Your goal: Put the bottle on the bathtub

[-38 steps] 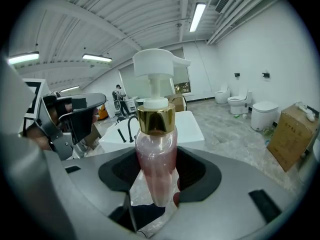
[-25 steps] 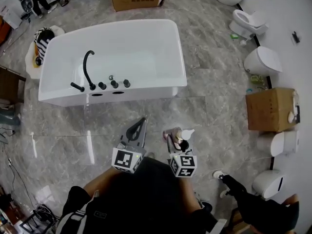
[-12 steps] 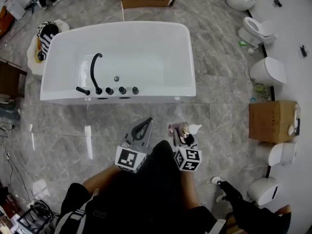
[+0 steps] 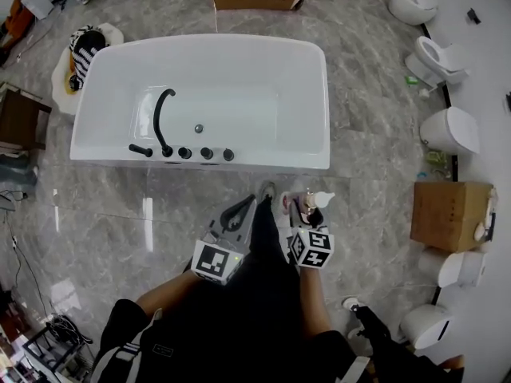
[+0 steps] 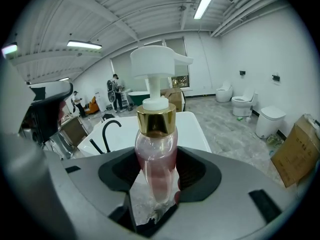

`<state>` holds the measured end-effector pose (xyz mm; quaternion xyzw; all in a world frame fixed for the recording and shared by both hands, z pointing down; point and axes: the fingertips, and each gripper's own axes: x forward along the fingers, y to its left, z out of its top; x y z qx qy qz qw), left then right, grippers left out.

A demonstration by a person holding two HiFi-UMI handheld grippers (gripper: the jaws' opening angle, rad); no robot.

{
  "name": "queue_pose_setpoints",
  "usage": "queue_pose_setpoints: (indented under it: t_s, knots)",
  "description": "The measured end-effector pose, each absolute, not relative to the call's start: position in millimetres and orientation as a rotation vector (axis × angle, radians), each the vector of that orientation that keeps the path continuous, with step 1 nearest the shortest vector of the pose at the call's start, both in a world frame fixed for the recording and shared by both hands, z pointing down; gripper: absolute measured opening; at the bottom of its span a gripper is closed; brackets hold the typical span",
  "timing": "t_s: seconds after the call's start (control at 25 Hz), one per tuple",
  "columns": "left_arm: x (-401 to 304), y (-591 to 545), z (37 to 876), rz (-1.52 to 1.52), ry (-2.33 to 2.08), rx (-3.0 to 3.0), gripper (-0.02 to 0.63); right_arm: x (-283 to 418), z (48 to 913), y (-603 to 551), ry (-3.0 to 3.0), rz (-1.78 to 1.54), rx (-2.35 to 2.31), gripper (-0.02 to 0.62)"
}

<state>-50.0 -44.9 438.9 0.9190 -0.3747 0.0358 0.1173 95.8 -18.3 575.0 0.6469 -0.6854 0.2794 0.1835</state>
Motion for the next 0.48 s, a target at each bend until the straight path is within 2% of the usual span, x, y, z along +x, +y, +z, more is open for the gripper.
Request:
queue_pose_setpoints:
  t_s: [0.48]
  knots:
    - [-7, -122, 443, 0.151, -1.147, 2.654, 0.015, 143, 617, -103, -1.897, 0.808, 1.748, 0.216]
